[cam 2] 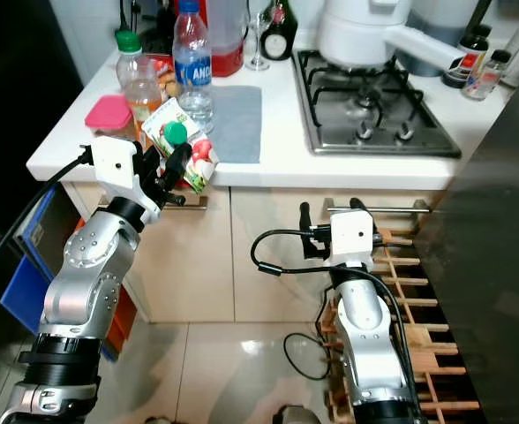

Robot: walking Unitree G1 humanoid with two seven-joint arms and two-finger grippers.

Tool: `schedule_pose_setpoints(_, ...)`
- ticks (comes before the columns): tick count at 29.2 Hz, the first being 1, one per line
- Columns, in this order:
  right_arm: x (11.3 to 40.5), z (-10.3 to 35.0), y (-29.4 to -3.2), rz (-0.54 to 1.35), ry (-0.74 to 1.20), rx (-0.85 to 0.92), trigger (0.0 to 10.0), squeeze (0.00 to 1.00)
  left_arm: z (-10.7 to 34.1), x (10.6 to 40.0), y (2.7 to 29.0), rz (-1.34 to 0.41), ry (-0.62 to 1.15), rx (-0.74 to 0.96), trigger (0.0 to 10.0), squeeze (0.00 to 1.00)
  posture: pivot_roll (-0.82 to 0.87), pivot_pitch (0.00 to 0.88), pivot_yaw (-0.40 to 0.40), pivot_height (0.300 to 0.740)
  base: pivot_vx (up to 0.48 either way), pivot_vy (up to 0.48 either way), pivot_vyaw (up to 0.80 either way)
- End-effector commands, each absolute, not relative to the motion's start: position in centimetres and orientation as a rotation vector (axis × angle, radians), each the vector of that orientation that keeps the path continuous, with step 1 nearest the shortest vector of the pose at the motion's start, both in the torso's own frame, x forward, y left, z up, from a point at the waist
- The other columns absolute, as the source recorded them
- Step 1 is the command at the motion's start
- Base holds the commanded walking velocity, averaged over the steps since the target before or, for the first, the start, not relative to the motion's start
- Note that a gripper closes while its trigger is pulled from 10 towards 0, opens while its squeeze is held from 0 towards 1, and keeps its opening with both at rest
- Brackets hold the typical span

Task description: Restocking fridge

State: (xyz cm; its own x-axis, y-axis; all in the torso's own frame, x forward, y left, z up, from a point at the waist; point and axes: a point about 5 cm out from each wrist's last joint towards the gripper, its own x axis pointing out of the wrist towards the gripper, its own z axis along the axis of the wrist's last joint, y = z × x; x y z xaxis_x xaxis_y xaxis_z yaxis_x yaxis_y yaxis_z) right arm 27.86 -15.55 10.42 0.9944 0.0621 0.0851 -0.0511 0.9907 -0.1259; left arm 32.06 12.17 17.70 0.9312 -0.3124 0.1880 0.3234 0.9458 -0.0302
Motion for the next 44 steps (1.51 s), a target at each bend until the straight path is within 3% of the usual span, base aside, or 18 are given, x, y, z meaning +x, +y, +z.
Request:
schedule_pose_setpoints(1,27.8,10.1,-15.4,0.063,-0.088,-0.11,10.0,0.0,17.5,32.1,12.2,-0.315,-0.174,-0.053,10.0,0.0,-0.13,0.0,0.012,0.74,-0.304,0.0,0.0)
schedule_pose_setpoints(26,27.7,9.0,-15.1,0.083,-0.062,-0.106,10.0,0.0,16.8,32.1,12.1,-0.331,-0.152,-0.037,10.0,0.0,-0.13,0.0,0.023,0.74,-0.279,0.0,0.0)
schedule_pose_setpoints(35,27.5,8.5,-15.1,0.082,-0.051,-0.103,10.0,0.0,14.7,31.3,13.8,-0.317,-0.106,0.0,10.0,0.0,-0.13,0.0,0.031,0.74,-0.03,0.0,0.0)
schedule_pose_setpoints(44,27.2,8.2,-15.3,0.095,-0.043,-0.108,10.0,0.0,13.3,30.0,13.4,-0.374,-0.09,-0.028,10.0,0.0,-0.14,0.0,0.03,0.74,0.0,-0.474,0.0)
